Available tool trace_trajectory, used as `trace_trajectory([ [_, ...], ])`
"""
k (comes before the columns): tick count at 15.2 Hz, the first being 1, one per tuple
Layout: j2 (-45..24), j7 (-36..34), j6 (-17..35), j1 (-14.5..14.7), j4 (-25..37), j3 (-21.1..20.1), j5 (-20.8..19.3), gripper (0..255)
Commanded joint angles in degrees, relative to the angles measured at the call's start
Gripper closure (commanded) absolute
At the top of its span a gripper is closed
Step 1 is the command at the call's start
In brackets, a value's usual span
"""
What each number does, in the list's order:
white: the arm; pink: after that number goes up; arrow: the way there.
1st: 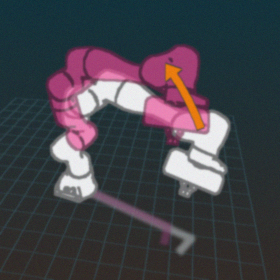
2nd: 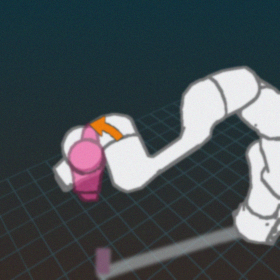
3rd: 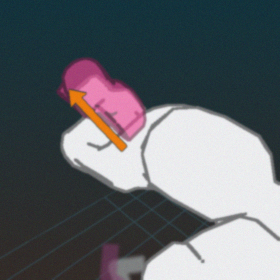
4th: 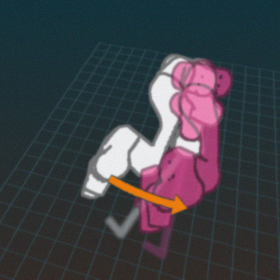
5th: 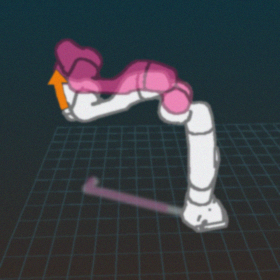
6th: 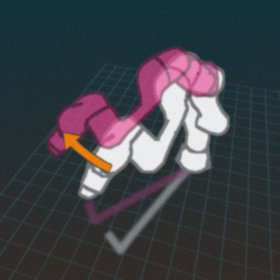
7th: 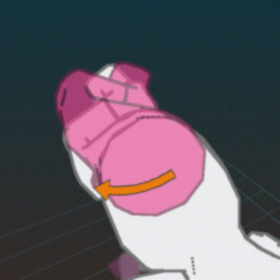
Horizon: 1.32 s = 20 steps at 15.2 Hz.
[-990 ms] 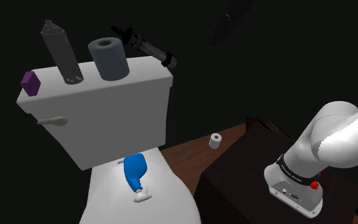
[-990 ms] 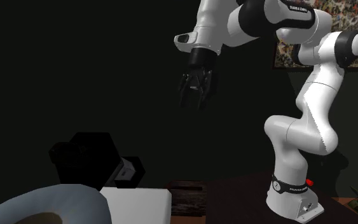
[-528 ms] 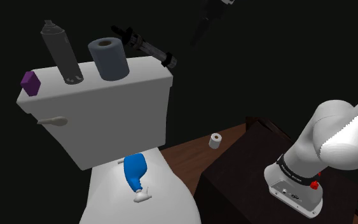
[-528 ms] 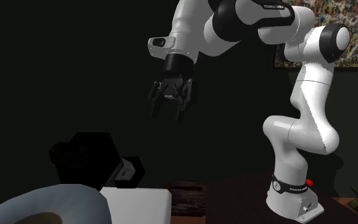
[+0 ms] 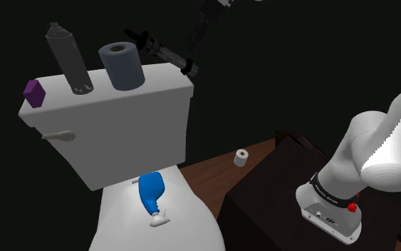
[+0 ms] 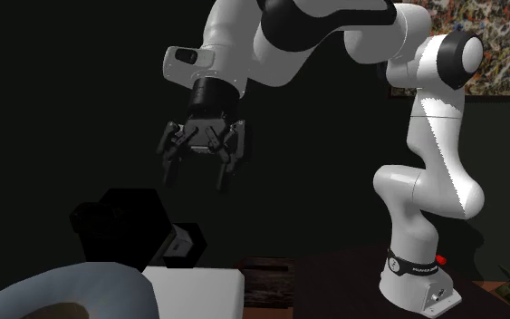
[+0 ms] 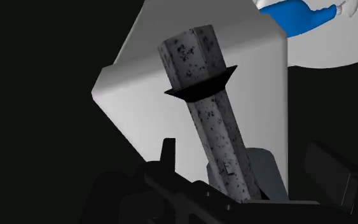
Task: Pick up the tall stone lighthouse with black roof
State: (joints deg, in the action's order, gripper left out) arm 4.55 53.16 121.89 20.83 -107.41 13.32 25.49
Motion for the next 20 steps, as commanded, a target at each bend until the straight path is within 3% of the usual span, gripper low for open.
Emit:
trace_trajectory([
  [1,-3.61,5.42,-0.81,0.9,3.97,-0.1,3.29,0],
  [6,-12.19,16.77,-4.46,1.48,14.53,-1.58,9.95,0],
  [16,-12.59,20.12,0.1,1.59,9.62,-2.08,11.73,0],
  [17,-12.59,20.15,0.13,1.59,9.57,-2.08,11.75,255],
  [20,-12.57,20.13,0.13,1.6,9.57,-2.08,11.74,255],
])
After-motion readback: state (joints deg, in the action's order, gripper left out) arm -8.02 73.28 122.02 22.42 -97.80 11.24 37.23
